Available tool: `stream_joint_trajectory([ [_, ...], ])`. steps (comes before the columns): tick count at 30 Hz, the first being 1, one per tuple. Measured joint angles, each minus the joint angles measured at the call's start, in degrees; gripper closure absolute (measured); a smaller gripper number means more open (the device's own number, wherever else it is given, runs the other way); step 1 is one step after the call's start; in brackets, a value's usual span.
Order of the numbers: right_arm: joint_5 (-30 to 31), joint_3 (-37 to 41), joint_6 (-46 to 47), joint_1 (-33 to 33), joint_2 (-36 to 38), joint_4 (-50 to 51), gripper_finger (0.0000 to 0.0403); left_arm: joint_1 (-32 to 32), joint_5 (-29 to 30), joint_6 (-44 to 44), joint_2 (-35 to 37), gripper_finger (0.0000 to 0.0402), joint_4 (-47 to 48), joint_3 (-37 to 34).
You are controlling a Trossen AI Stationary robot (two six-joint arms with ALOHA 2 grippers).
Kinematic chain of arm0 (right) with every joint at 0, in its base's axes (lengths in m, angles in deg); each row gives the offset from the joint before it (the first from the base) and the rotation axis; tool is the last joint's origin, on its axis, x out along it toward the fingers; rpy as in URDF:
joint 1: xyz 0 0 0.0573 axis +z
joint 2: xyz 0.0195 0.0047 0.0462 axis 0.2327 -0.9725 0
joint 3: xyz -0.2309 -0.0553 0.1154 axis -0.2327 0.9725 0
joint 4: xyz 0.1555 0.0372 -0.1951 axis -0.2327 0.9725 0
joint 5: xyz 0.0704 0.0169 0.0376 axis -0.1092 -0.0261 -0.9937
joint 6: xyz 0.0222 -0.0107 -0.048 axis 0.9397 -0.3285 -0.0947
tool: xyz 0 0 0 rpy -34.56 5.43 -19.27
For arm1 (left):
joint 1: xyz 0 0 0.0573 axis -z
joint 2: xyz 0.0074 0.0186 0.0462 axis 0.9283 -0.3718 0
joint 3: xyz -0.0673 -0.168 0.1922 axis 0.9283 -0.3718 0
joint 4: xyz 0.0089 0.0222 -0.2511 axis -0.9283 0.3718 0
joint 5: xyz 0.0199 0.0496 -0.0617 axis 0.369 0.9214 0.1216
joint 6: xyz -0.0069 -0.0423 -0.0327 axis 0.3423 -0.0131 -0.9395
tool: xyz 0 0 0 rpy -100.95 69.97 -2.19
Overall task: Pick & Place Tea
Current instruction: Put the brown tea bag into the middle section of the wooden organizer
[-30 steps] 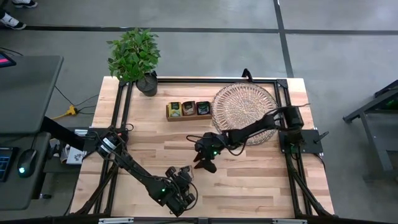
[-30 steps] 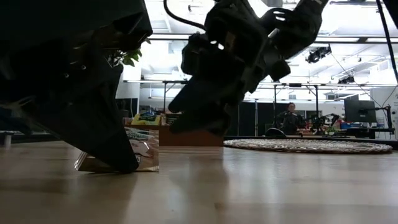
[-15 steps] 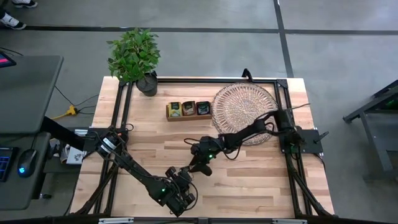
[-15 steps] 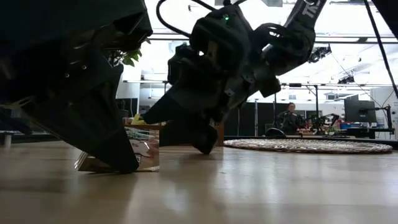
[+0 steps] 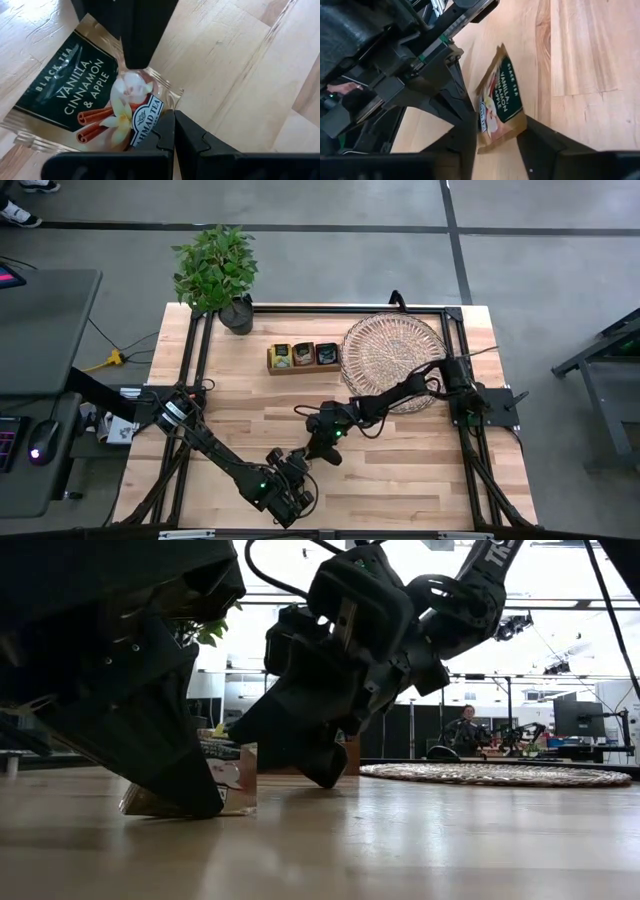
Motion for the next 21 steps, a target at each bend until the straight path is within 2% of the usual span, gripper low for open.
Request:
stream_joint_trajectory([
  [9,-0.61,0.09,-2.04,0.07,0.0,-0.25,0.0394,0.0,0.17,0.0,0.0,0.0401,-0.04,0.0],
  [15,-0.37,0.09,-2.82,0.04,0.0,0.25,0.04,0.02,0.71,0.0,0.0,0.0401,0.98,0.57],
  [21,0.74,0.06,-3.07,0.07,0.04,1.45,0.0401,-0.07,-0.57,-0.18,1.43,0.0401,10.26,4.96],
])
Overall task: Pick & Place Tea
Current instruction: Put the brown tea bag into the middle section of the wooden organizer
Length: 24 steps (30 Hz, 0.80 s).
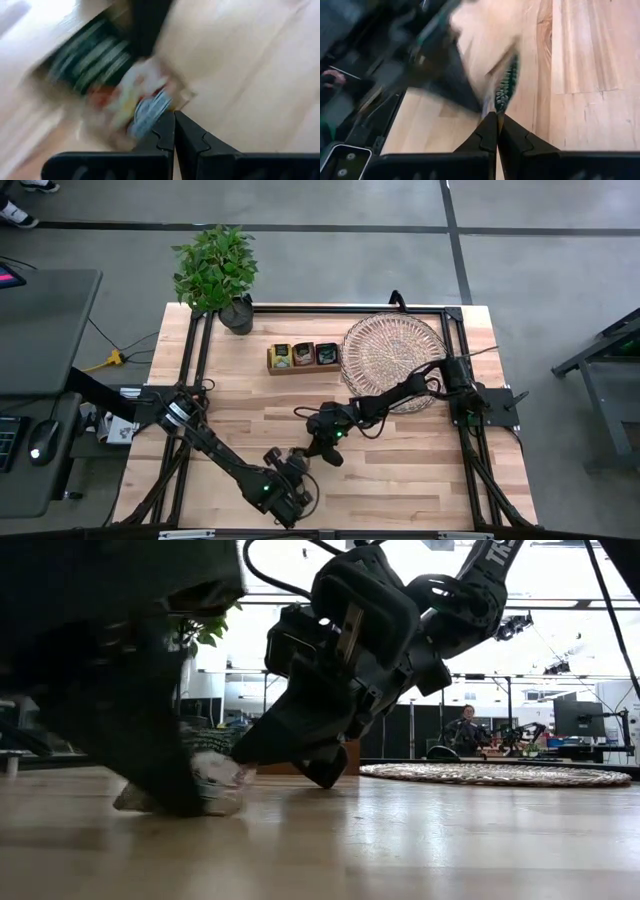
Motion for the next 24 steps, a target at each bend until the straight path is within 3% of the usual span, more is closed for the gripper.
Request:
stream_joint_trajectory([
  [4,1.25,-0.1,-1.26,0.0,0.11,2.26,0.0402,0.19,-1.9,-3.6,1.9,0.0401,6.65,1.55],
  [14,3.52,-0.04,-5.31,0.01,1.62,8.94,0.0402,9.53,10.23,-42.22,9.01,0.0401,21.6,-2.21],
  [17,5.24,0.22,-7.91,-0.47,3.27,13.25,0.0403,10.45,7.04,-43.26,9.65,0.0401,19.02,-4.22],
  [24,13.04,0.11,-18.64,-2.63,10.37,25.18,0.0403,9.88,8.3,-44.45,10.18,0.0401,8.12,-11.12],
])
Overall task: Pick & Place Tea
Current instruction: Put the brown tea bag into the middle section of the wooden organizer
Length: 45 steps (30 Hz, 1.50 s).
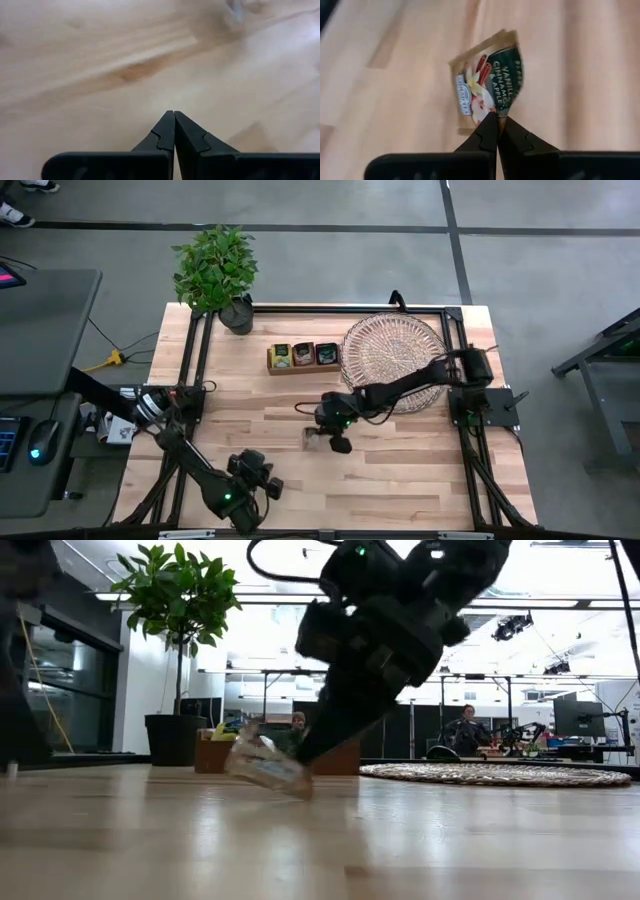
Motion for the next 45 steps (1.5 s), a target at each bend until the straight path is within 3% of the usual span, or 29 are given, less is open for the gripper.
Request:
stream_joint_trajectory([
  [11,14.68,-0.04,-13.75,-5.57,9.21,8.56,0.0403,-2.4,6.11,-0.05,2.49,0.0401,-29.05,-15.99],
  [19,18.18,-7.27,-22.73,-10.03,9.05,15.78,0.0403,-2.78,7.92,-1.09,11.32,0.0401,-30.36,-26.93],
  [24,17.24,-12.6,-24.81,-14.13,9.02,18.89,0.0403,-2.73,8.15,-1.69,18.08,0.0401,-31.25,-34.37],
  [32,10.33,-17.64,-24.32,-21.99,7.99,21.83,0.0403,-2.71,10.89,-0.32,26.4,0.0401,-41.63,-45.88],
  [38,5.32,-21.28,-21.99,-24.79,4.19,23.59,0.0403,-2.71,11.76,7.37,33.35,0.0401,-52.82,-53.86],
  [45,3.63,-26.56,-21.39,-24.78,-1.22,27.54,0.0403,-2.71,10.55,17.87,42.94,0.0401,-64.61,-63.15],
])
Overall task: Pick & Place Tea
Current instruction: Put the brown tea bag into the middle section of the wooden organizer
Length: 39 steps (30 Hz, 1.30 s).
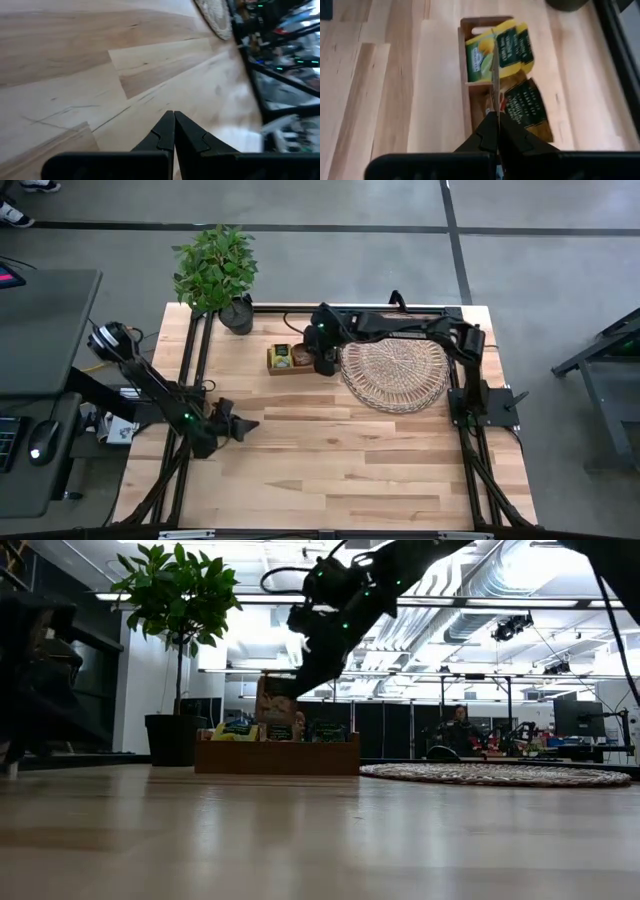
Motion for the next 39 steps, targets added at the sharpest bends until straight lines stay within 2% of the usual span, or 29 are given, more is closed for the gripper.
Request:
stream_joint_trajectory([
  [7,-0.79,-0.93,1.09,-0.71,-3.09,1.47,0.0403,-0.05,-1.67,12.43,6.45,0.0401,-16.04,-7.62],
  [15,-1.11,-0.93,1.66,-0.9,-5.66,1.81,0.0403,-0.4,-4.36,19.02,9.13,0.0401,-15.87,-7.64],
  [18,-1.14,-0.92,1.88,-0.96,-5.78,1.66,0.0403,-2.16,-6.94,22.69,9.61,0.0401,-19.77,-7.66],
  [23,-0.53,-0.58,2.77,-1.69,-5.85,1.15,0.0403,-9.07,-16.53,33.67,10.1,0.0401,-28.11,-7.42],
  [26,-0.49,-0.58,3.4,-2.39,-5.85,1.11,0.0403,-15.23,-24.67,38.6,10.12,0.0401,-31.37,-7.42],
  [32,-0.45,-0.56,4.55,-3.02,-5.85,1.13,0.0403,-26.65,-37.93,41.85,10.07,0.0401,-27.4,-7.42],
  [39,-0.48,-0.56,4.74,-3.02,-5.85,1.11,0.0403,-33.51,-42.24,44.77,10.07,0.0401,-22.72,-7.44],
])
